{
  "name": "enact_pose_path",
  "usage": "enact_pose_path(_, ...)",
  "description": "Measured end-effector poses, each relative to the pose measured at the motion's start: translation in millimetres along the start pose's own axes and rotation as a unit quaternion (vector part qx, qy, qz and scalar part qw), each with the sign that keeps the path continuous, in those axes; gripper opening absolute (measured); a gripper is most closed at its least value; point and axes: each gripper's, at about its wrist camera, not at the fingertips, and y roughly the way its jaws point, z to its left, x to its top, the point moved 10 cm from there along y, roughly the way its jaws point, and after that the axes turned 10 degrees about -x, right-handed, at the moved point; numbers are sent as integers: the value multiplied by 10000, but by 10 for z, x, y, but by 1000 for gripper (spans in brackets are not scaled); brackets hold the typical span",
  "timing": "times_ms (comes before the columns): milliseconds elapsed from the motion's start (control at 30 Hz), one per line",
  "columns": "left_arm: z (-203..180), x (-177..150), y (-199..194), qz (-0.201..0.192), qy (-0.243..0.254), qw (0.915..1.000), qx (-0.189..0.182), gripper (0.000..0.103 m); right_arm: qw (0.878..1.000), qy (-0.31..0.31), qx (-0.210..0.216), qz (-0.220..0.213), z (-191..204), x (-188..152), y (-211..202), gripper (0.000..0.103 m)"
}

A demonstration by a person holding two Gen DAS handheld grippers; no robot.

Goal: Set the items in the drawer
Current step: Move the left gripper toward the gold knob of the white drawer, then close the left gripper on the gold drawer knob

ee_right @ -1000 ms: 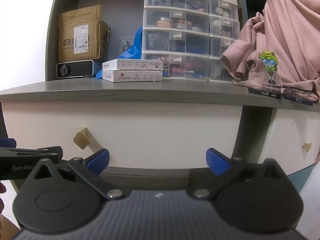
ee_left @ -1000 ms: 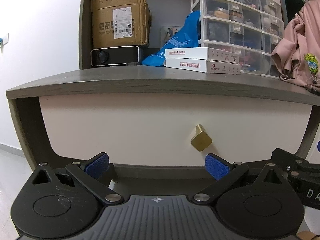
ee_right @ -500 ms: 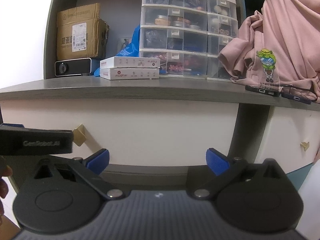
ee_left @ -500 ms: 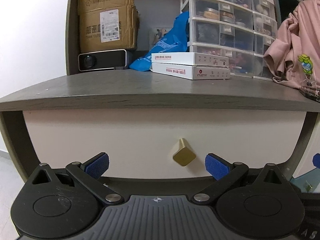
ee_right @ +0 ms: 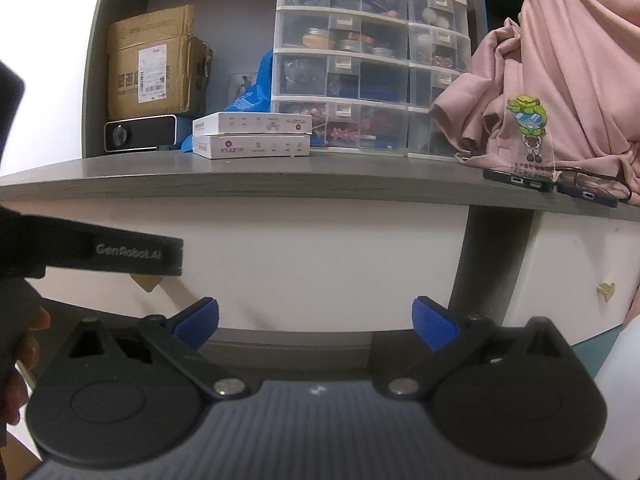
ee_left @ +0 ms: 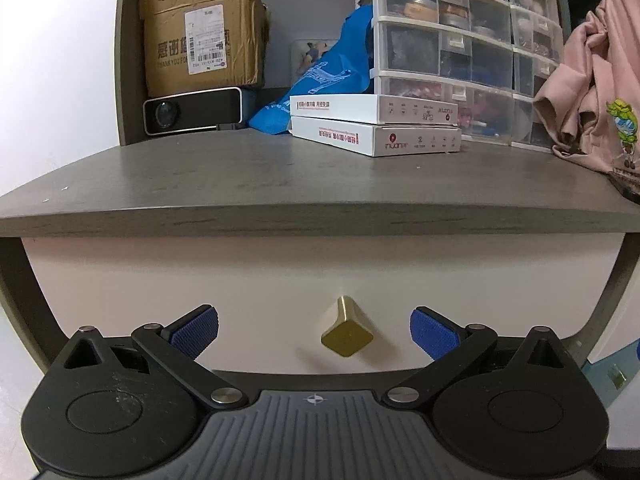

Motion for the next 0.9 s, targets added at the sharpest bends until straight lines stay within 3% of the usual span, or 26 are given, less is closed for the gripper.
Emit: enact_pose_path(900, -19, 164, 350, 563, -126, 9983, 79, 102, 9999, 100, 86, 50, -55, -15, 54, 103)
